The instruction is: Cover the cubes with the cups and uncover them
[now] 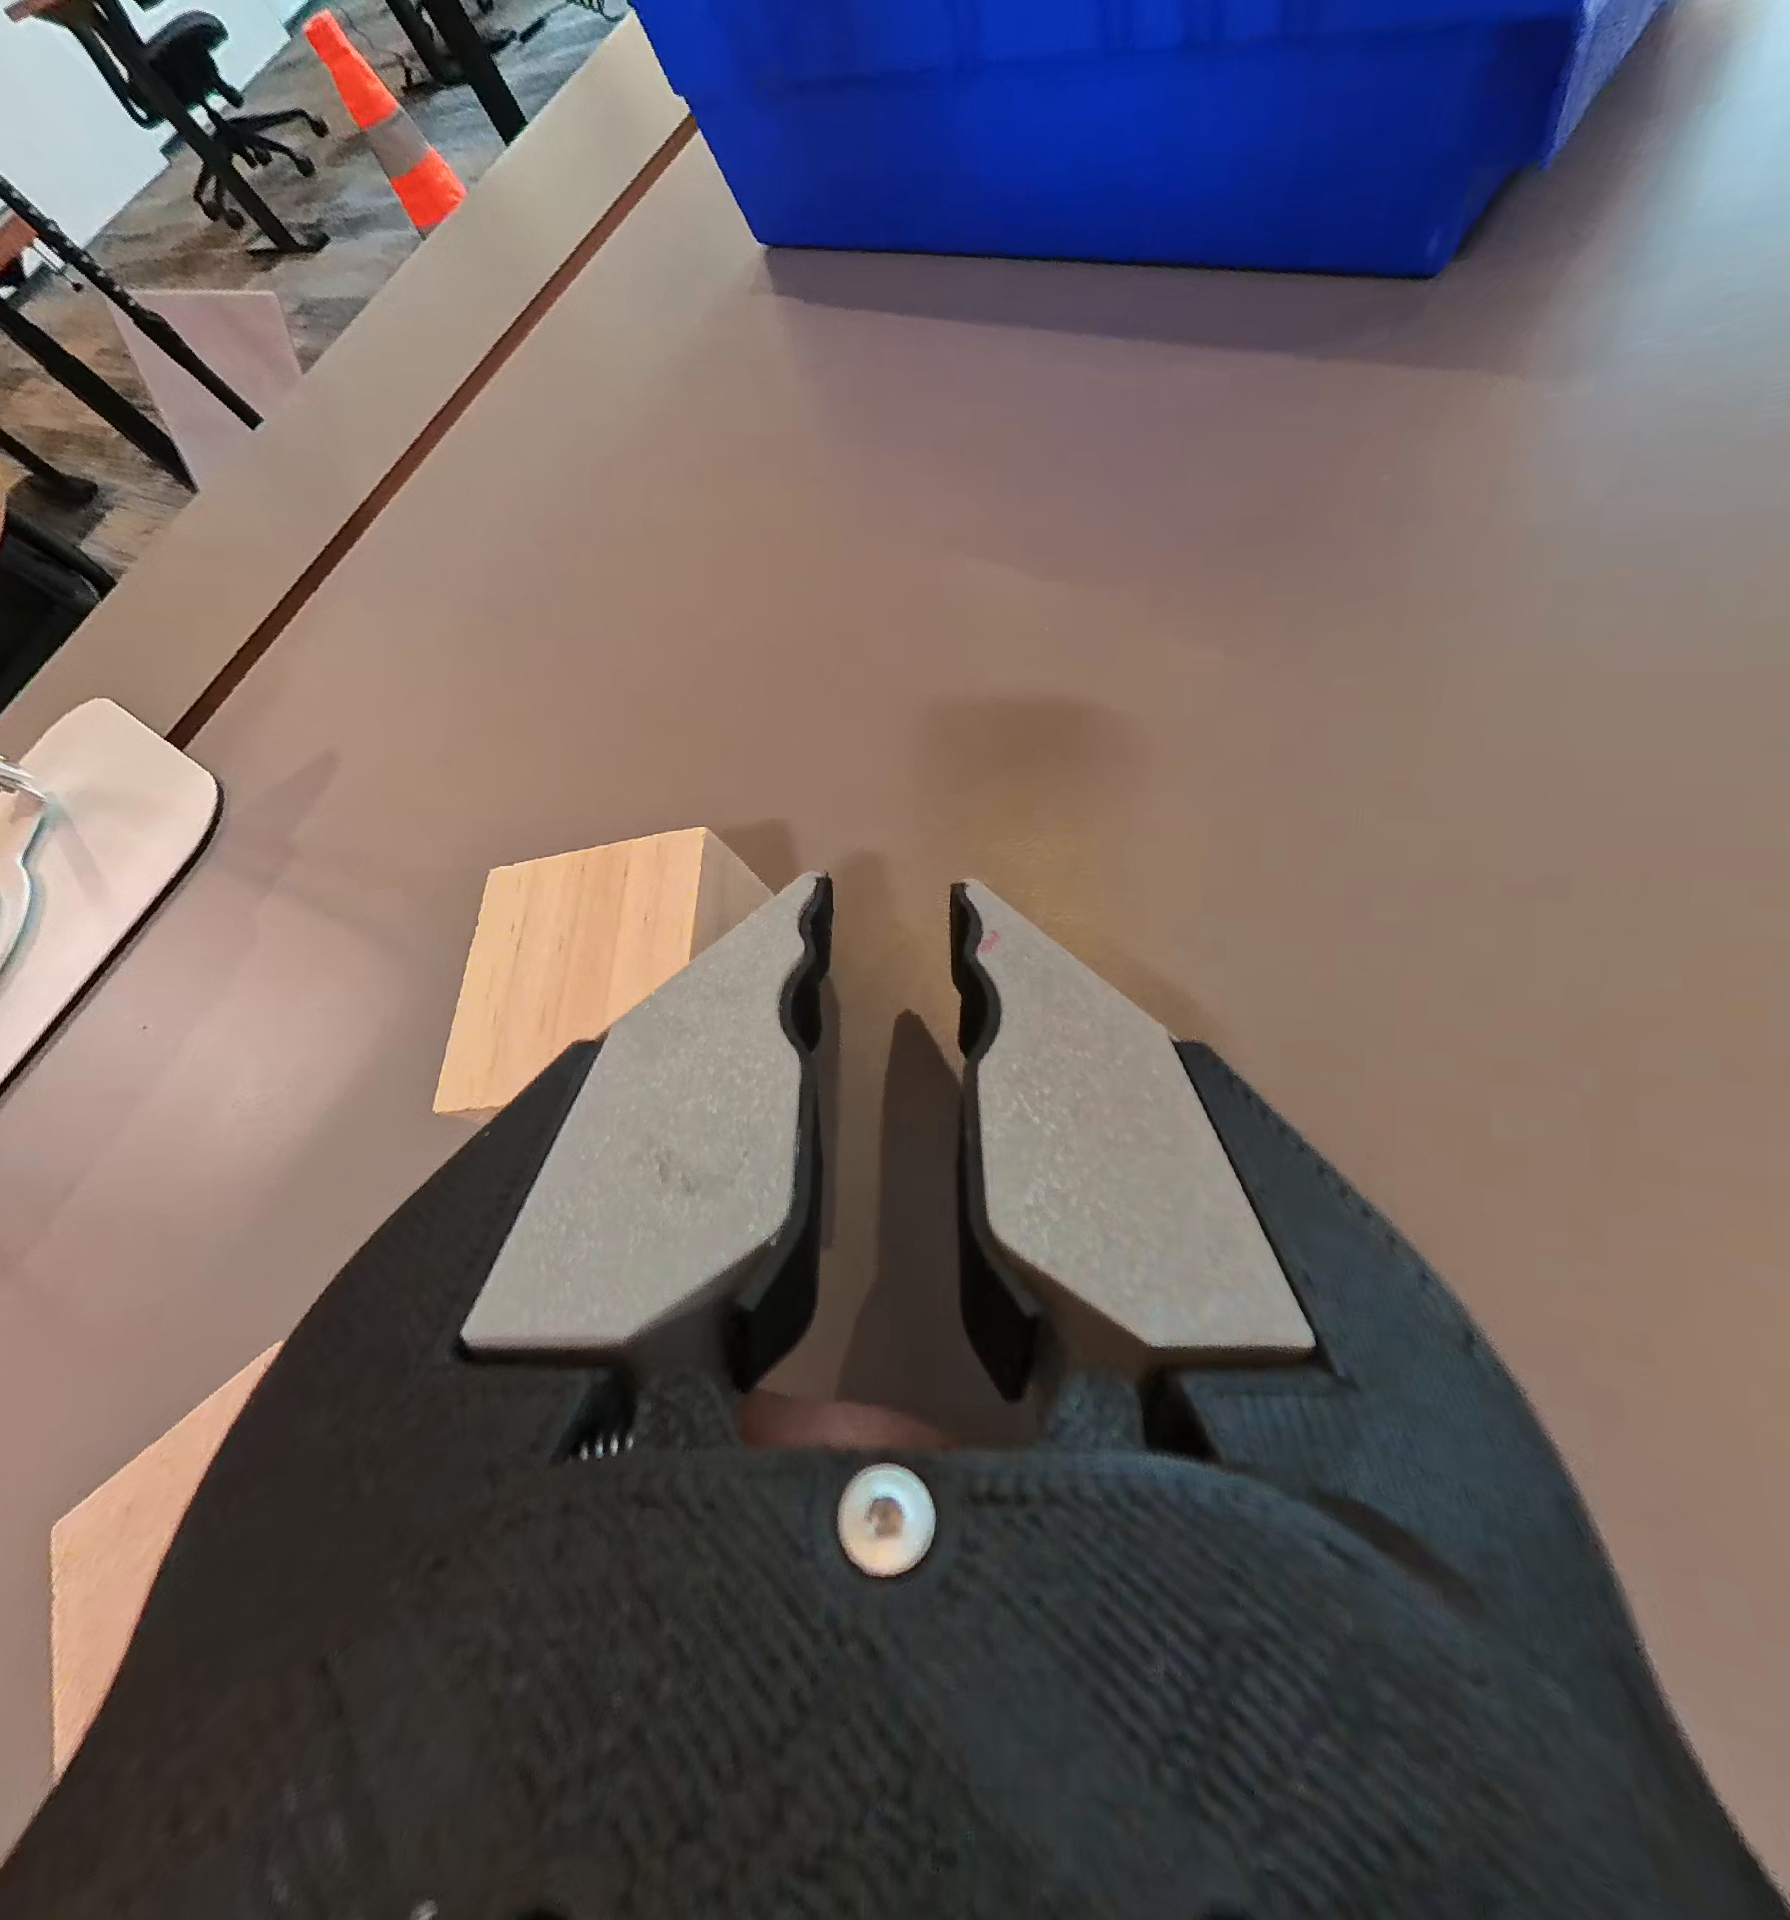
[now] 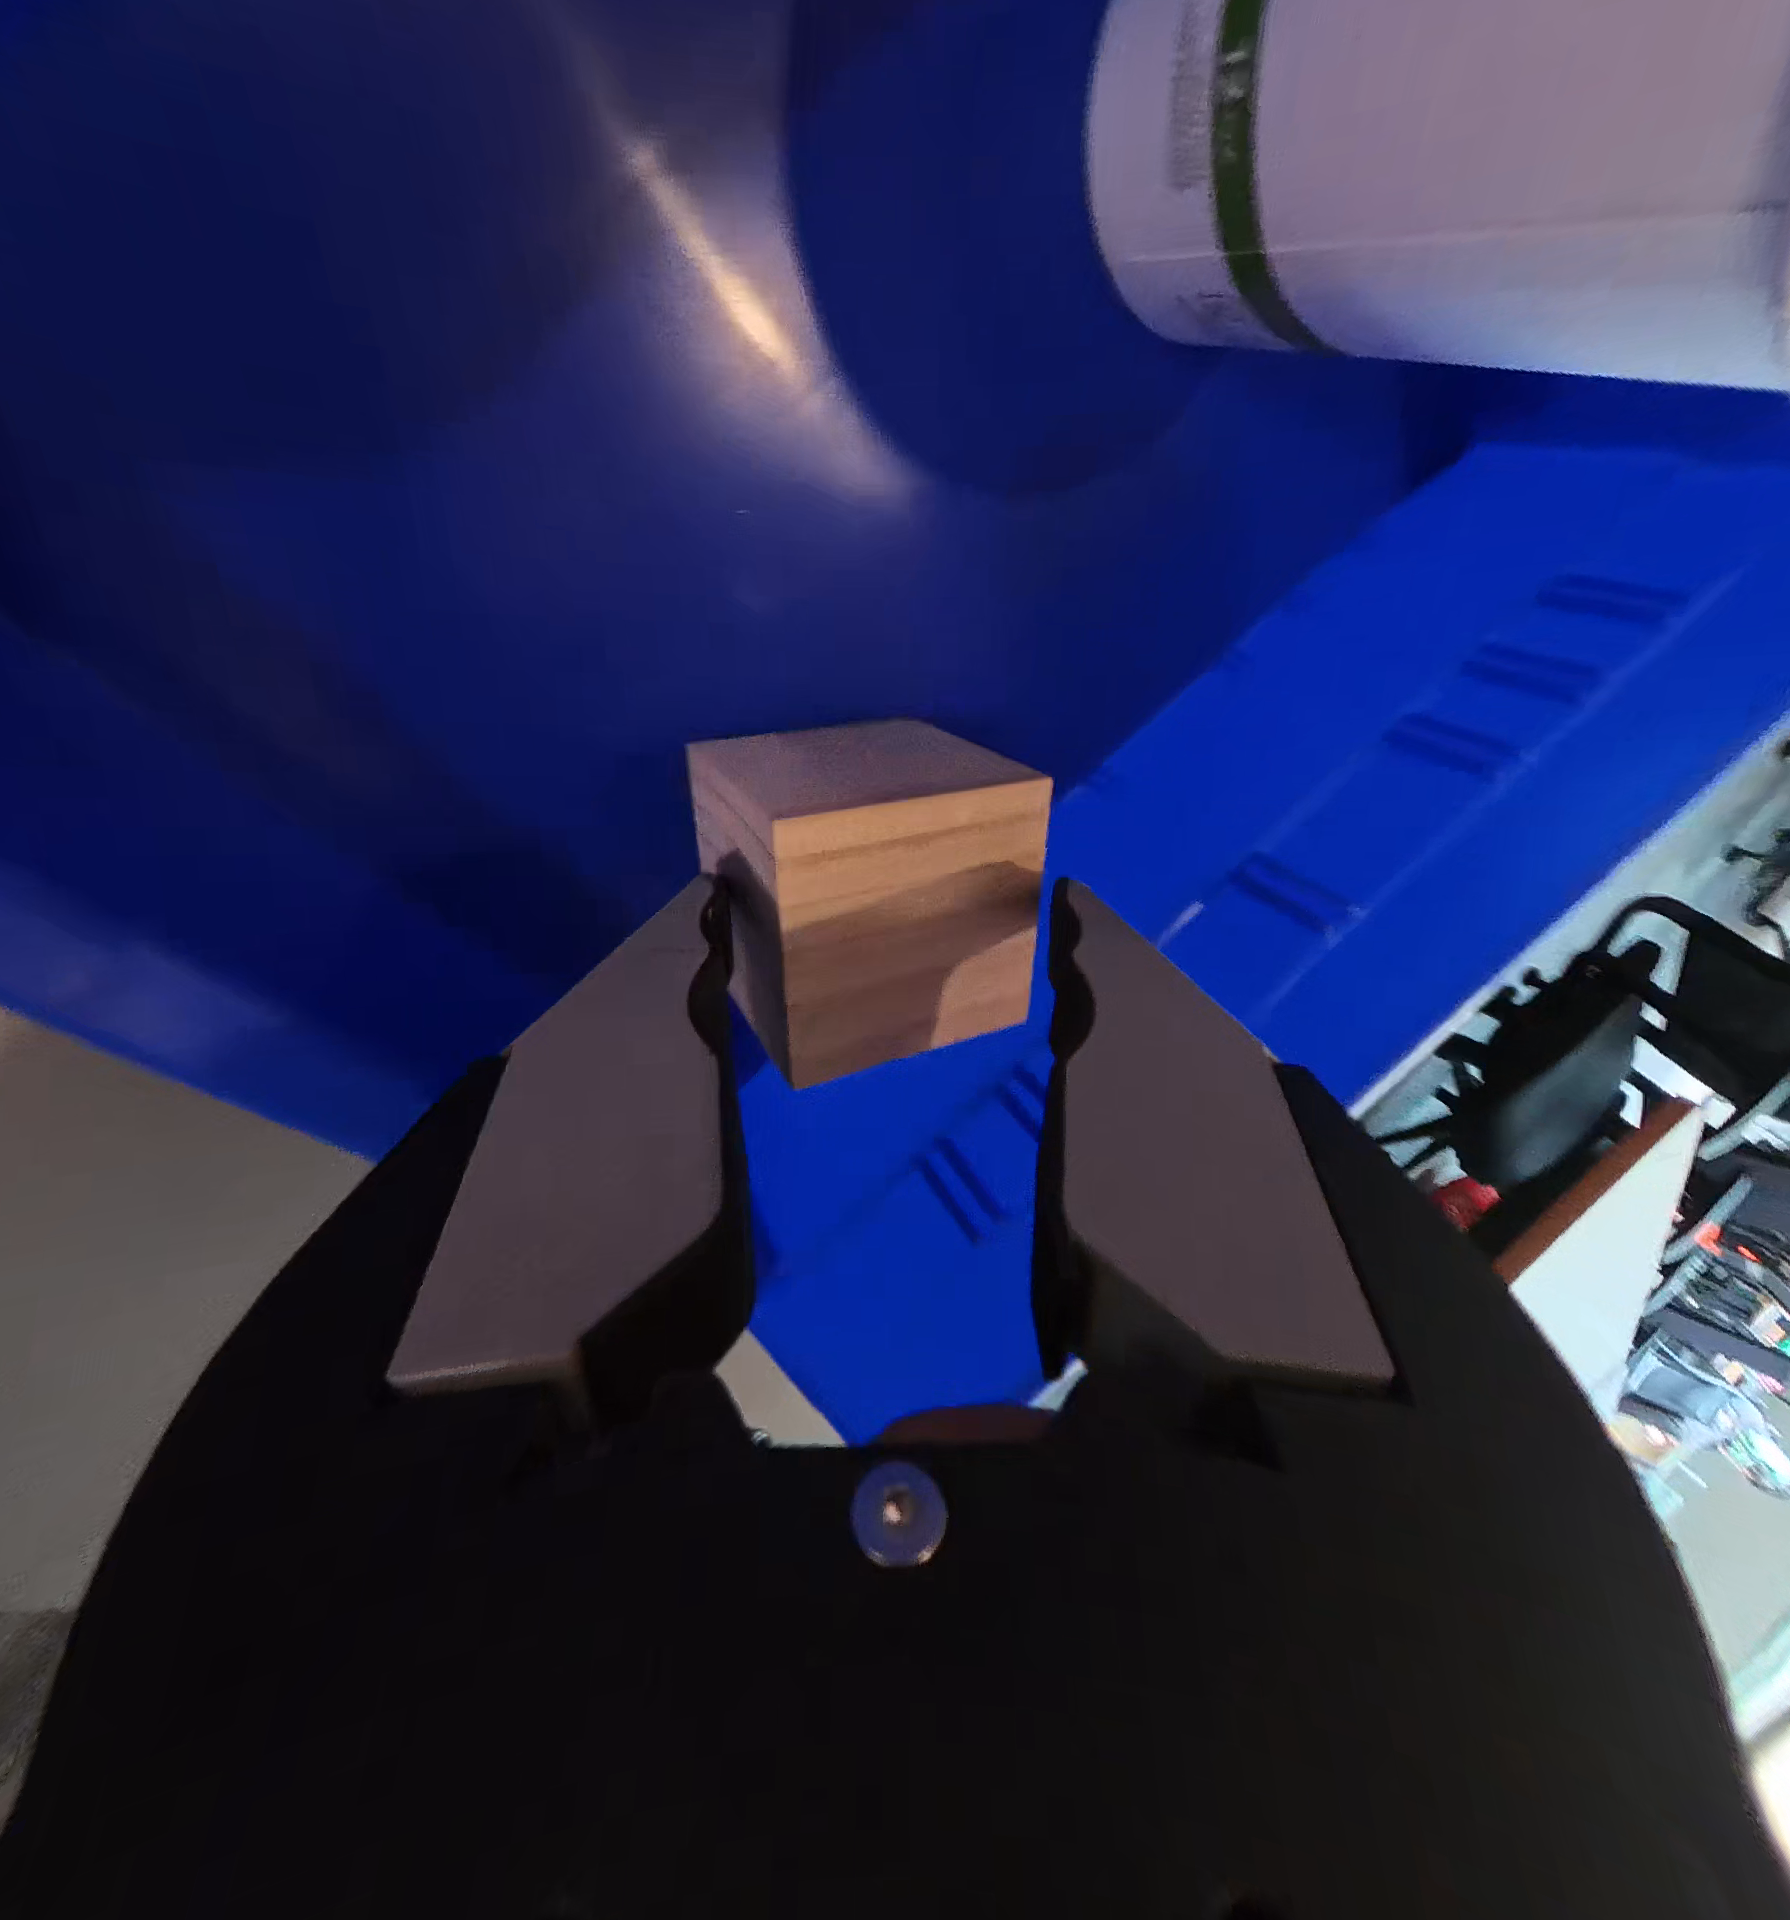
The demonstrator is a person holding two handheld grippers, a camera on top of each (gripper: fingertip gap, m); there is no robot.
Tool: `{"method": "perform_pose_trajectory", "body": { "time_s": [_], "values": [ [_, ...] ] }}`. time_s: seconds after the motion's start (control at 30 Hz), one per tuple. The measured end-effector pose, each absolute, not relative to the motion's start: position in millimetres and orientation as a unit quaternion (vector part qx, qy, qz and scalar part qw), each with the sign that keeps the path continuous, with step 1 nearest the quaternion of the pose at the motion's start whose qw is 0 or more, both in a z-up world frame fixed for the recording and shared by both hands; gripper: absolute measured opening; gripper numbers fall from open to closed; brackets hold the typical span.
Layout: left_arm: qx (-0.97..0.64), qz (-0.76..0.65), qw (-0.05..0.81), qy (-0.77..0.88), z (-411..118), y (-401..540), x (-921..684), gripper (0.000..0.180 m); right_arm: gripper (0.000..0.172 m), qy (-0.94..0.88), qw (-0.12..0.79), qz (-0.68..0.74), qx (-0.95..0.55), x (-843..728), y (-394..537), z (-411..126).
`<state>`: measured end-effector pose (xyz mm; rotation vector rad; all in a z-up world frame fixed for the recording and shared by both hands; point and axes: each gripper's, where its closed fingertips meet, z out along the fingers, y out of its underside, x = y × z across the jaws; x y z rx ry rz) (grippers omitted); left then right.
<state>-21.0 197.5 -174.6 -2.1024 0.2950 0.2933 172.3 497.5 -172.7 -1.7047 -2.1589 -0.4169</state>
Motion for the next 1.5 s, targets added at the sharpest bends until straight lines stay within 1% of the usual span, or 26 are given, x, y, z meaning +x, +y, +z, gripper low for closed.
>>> {"method": "perform_pose_trajectory", "body": {
  "time_s": [0.1, 0.23, 0.27, 0.33, 0.43, 0.57, 0.63, 0.7, 0.77, 0.8, 0.83, 0.87, 0.93, 0.97, 1.0, 1.07, 1.17, 1.27, 1.3, 1.37, 1.4, 1.43, 1.47, 1.5],
  "values": [
    [-0.863, 0.120, 0.476, 0.121, -176, 198, -21, 0.021, 0.057, -0.744, 0.218, -0.164, -0.609, 166, 513, -163],
    [-0.864, 0.120, 0.474, 0.118, -178, 197, -23, 0.021, 0.056, -0.740, 0.231, -0.152, -0.613, 163, 515, -162],
    [-0.864, 0.121, 0.475, 0.117, -178, 197, -23, 0.021, 0.058, -0.737, 0.238, -0.151, -0.615, 162, 517, -161],
    [-0.864, 0.120, 0.474, 0.117, -178, 197, -24, 0.021, 0.059, -0.714, 0.270, -0.145, -0.630, 157, 524, -156],
    [-0.866, 0.121, 0.471, 0.116, -179, 198, -24, 0.021, 0.055, -0.671, 0.320, -0.119, -0.658, 146, 535, -149],
    [-0.865, 0.125, 0.472, 0.117, -179, 198, -25, 0.021, 0.056, -0.654, 0.337, -0.117, -0.667, 141, 536, -150],
    [-0.865, 0.126, 0.472, 0.119, -179, 197, -24, 0.021, 0.056, -0.651, 0.358, -0.131, -0.657, 143, 534, -141],
    [-0.865, 0.125, 0.471, 0.117, -177, 197, -24, 0.022, 0.058, -0.633, 0.401, -0.128, -0.650, 144, 530, -118],
    [-0.864, 0.123, 0.475, 0.112, -172, 195, -24, 0.025, 0.067, -0.615, 0.444, -0.070, -0.648, 139, 511, -90],
    [-0.863, 0.125, 0.477, 0.111, -165, 192, -24, 0.029, 0.071, -0.612, 0.461, -0.015, -0.642, 131, 491, -75],
    [-0.852, 0.133, 0.494, 0.107, -150, 189, -24, 0.030, 0.069, -0.613, 0.476, 0.054, -0.628, 120, 463, -61],
    [-0.831, 0.135, 0.530, 0.102, -128, 185, -22, 0.029, 0.066, -0.618, 0.488, 0.125, -0.603, 109, 428, -47],
    [-0.785, 0.107, 0.605, 0.080, -88, 172, -18, 0.026, 0.053, -0.636, 0.499, 0.248, -0.534, 89, 355, -26],
    [-0.774, 0.082, 0.625, 0.060, -76, 165, -21, 0.026, 0.048, -0.639, 0.503, 0.294, -0.503, 80, 322, -20],
    [-0.773, 0.059, 0.630, 0.040, -72, 159, -27, 0.028, 0.048, -0.638, 0.505, 0.330, -0.479, 70, 294, -18],
    [-0.782, 0.047, 0.622, 0.009, -73, 152, -48, 0.034, 0.056, -0.649, 0.484, 0.374, -0.452, 44, 247, -32],
    [-0.794, 0.095, 0.600, -0.009, -78, 142, -84, 0.035, 0.069, -0.662, 0.449, 0.383, -0.462, -7, 210, -74],
    [-0.782, 0.128, 0.608, -0.042, -75, 137, -112, 0.033, 0.074, -0.659, 0.415, 0.391, -0.490, -51, 190, -113],
    [-0.773, 0.136, 0.617, -0.057, -77, 136, -121, 0.031, 0.074, -0.662, 0.403, 0.388, -0.497, -62, 185, -123],
    [-0.756, 0.165, 0.621, -0.120, -82, 128, -141, 0.017, 0.072, -0.673, 0.392, 0.363, -0.511, -80, 183, -140],
    [-0.752, 0.162, 0.627, -0.123, -74, 128, -137, 0.021, 0.065, -0.674, 0.394, 0.350, -0.517, -88, 185, -146],
    [-0.736, 0.160, 0.648, -0.115, -65, 128, -130, 0.020, 0.056, -0.677, 0.388, 0.343, -0.523, -93, 184, -153],
    [-0.717, 0.166, 0.667, -0.113, -58, 128, -125, 0.014, 0.052, -0.676, 0.376, 0.347, -0.529, -98, 181, -157],
    [-0.718, 0.167, 0.668, -0.099, -57, 129, -119, 0.012, 0.051, -0.673, 0.374, 0.350, -0.534, -100, 180, -157]
  ]
}}
